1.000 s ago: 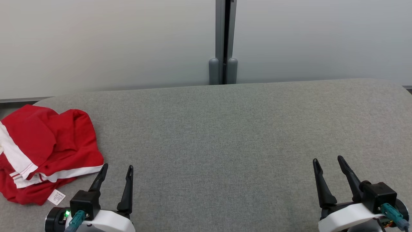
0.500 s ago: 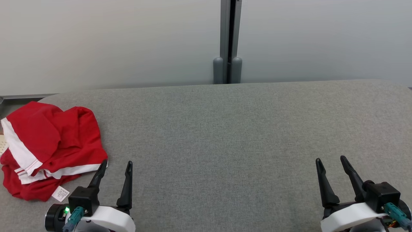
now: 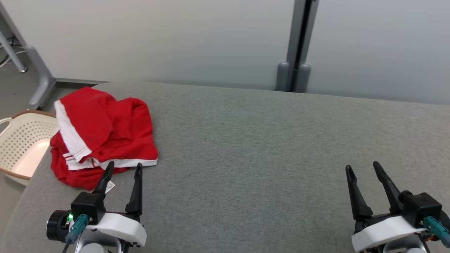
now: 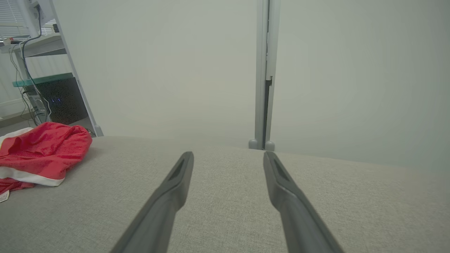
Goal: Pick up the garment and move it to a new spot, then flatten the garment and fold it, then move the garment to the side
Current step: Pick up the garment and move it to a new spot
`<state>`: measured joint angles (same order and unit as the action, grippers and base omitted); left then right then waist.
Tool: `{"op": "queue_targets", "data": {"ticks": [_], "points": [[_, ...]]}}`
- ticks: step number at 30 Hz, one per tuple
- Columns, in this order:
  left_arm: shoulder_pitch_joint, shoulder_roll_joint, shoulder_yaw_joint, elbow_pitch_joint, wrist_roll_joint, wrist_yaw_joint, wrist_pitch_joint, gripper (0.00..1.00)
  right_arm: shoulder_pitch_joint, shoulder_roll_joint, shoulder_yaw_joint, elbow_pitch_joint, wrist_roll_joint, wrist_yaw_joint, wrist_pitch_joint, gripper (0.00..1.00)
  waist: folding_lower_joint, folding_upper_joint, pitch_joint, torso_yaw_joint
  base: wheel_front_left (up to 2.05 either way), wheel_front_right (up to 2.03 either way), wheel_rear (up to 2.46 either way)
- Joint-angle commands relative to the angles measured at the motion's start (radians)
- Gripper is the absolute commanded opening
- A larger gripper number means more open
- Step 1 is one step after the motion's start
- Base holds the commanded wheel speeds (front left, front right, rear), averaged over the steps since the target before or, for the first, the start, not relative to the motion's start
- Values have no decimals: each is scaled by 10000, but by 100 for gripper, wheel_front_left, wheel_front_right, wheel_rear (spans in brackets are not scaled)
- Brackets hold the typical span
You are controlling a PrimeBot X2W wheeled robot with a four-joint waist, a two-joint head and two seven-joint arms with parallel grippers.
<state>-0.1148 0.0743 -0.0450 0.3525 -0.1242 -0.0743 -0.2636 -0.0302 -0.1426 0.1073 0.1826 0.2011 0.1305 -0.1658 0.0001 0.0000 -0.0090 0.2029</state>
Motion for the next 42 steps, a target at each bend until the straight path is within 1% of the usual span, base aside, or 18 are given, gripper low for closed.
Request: {"op": "queue_targets", "data": {"ticks": [1,5,8,11,16,21,32,37,42], "points": [[-176,37,62,20,11,-37,-13,100,-9,-28,61,-71,65,4,78,100,-1,0,72,734,0,0,0],[-289,70,145,60,11,-54,-12,100,-11,23,234,-320,54,4,204,100,-1,0,135,1619,0,0,0],[-301,93,245,81,-13,-68,-9,100,-77,33,391,-439,35,1,294,100,-1,0,181,2157,0,0,0],[-154,104,365,67,-27,-48,-9,100,-130,47,543,-484,37,2,349,100,-1,0,203,2502,0,0,0],[-39,73,501,33,-50,-56,-9,100,-211,22,607,-525,36,2,400,100,-1,0,281,2776,0,0,0],[-72,7,581,-11,-61,-4,-9,100,-270,-42,621,-544,53,2,457,100,-1,0,330,2840,0,0,0],[-411,-87,640,59,-85,-53,-9,100,-385,-116,621,-648,92,2,617,100,-1,0,493,2792,0,0,0],[-1153,-152,521,539,-293,-148,-7,100,-695,-342,634,-971,-12,2,858,100,-1,0,1134,2606,0,0,0],[-2629,-187,409,1629,-671,-300,-7,100,-1237,-685,688,-1415,-100,2,1247,100,-1,0,2164,2155,0,0,0]]}}
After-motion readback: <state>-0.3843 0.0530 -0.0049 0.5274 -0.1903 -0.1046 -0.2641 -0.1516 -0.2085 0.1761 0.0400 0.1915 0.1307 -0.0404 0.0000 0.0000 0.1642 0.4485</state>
